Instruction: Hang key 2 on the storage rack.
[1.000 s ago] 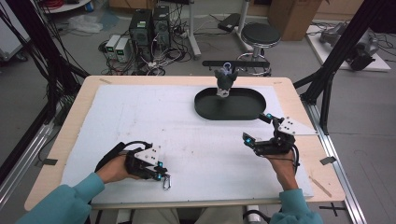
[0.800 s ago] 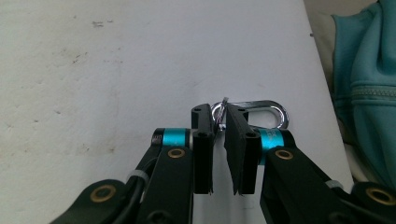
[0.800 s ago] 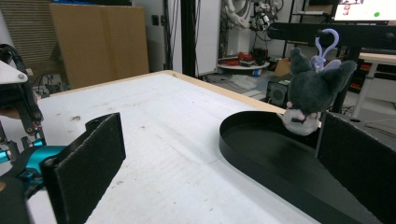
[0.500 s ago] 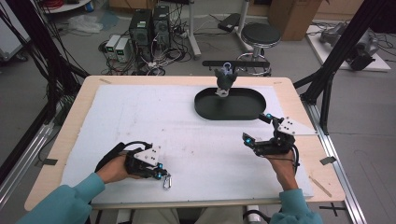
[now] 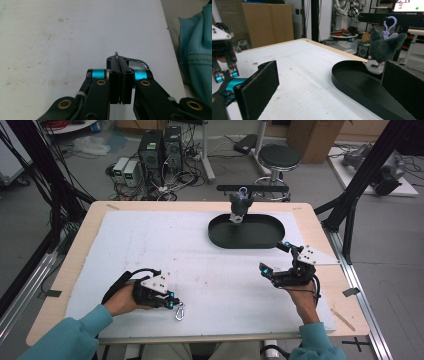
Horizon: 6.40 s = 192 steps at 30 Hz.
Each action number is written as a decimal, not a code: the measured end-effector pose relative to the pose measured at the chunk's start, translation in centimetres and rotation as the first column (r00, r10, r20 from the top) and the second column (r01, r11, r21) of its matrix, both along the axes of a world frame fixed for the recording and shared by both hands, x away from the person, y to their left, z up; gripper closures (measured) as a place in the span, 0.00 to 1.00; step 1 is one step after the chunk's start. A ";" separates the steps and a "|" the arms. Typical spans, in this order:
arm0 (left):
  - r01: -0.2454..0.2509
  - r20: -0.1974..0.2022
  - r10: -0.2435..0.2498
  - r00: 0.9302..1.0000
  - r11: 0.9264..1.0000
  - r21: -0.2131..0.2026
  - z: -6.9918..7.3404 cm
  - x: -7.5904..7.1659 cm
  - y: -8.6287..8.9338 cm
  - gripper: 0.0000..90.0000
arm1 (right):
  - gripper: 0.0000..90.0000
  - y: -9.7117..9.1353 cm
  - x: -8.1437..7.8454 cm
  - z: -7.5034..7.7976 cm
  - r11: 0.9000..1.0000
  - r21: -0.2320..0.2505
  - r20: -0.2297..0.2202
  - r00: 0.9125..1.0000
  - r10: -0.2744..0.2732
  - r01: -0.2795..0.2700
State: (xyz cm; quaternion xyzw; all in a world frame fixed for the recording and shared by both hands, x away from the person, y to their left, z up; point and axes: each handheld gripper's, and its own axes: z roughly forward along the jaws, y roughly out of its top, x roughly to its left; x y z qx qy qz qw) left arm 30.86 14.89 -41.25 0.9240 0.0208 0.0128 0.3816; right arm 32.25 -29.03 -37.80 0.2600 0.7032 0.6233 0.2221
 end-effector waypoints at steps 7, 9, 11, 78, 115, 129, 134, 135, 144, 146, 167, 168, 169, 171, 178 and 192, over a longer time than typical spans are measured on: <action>-0.046 -0.016 0.045 0.999 0.994 -0.102 1.0 0.2 0.5 0.98 | 0.01 0.4 0.2 0.1 0.999 -0.009 -0.010 0.999 0.035 -0.035; -0.059 -0.017 0.057 0.998 0.990 -0.130 1.4 0.4 0.7 0.98 | 0.01 0.6 0.3 0.3 0.999 -0.011 -0.005 0.999 0.047 -0.047; -0.074 -0.016 0.072 0.997 0.986 -0.151 1.7 0.6 0.9 0.98 | 0.01 0.7 0.3 0.5 0.998 -0.017 -0.006 0.998 0.056 -0.056; -0.130 -0.025 0.140 0.990 0.828 -0.545 9.8 5.9 -2.0 0.98 | 0.30 13.2 6.1 5.9 0.798 -0.098 -0.124 0.803 0.583 -0.594; -0.091 -0.019 0.096 0.995 0.832 -0.547 9.6 5.8 -2.4 0.98 | 0.94 13.3 6.0 6.0 0.770 -0.129 -0.085 0.781 0.619 -0.625; -0.082 -0.008 0.092 0.996 0.837 -0.542 9.6 5.7 -2.5 0.98 | 0.98 13.3 6.1 6.1 0.770 -0.122 -0.128 0.780 0.613 -0.626; -0.086 -0.011 0.095 0.995 0.838 -0.539 9.5 5.8 -2.4 0.94 | 0.99 13.3 5.9 6.2 0.775 -0.123 -0.145 0.784 0.604 -0.619; -0.088 -0.010 0.098 0.995 0.838 -0.538 9.5 5.8 -2.4 0.91 | 0.99 13.3 5.9 6.2 0.778 -0.130 -0.142 0.788 0.599 -0.614; -0.134 0.108 0.239 0.965 0.803 -0.581 9.4 5.4 -2.0 0.22 | 0.99 12.5 6.2 6.4 0.814 -0.134 -0.142 0.824 0.548 -0.565; -0.208 0.098 0.313 0.945 0.803 -0.559 9.2 5.5 -1.5 0.05 | 0.99 12.2 6.2 6.4 0.821 -0.143 -0.153 0.832 0.533 -0.552; -0.463 0.061 0.624 0.779 0.638 -0.615 2.6 -0.3 8.0 0.02 | 0.99 7.8 7.3 7.2 0.924 -0.145 -0.134 0.932 0.337 -0.355; -0.472 0.057 0.635 0.770 0.628 -0.619 2.2 -0.7 8.3 0.02 | 0.99 7.5 7.3 7.4 0.929 -0.147 -0.136 0.937 0.322 -0.341; -0.477 0.054 0.641 0.766 0.622 -0.622 1.8 -0.9 8.6 0.02 | 0.99 7.1 7.5 7.5 0.933 -0.143 -0.136 0.940 0.313 -0.332; -0.485 0.062 0.659 0.750 0.611 -0.626 0.8 -1.7 9.2 0.02 | 0.99 6.4 7.7 7.7 0.942 -0.145 -0.129 0.950 0.285 -0.302; -0.514 0.053 0.691 0.720 0.584 -0.629 -2.0 -3.6 10.3 0.02 | 0.99 4.5 8.5 8.6 0.960 -0.154 -0.137 0.967 0.213 -0.233; -0.492 0.059 0.720 0.692 0.529 -0.691 -3.8 -4.2 11.0 0.02 | 0.99 2.1 10.7 9.7 0.977 -0.170 -0.149 0.983 0.105 -0.130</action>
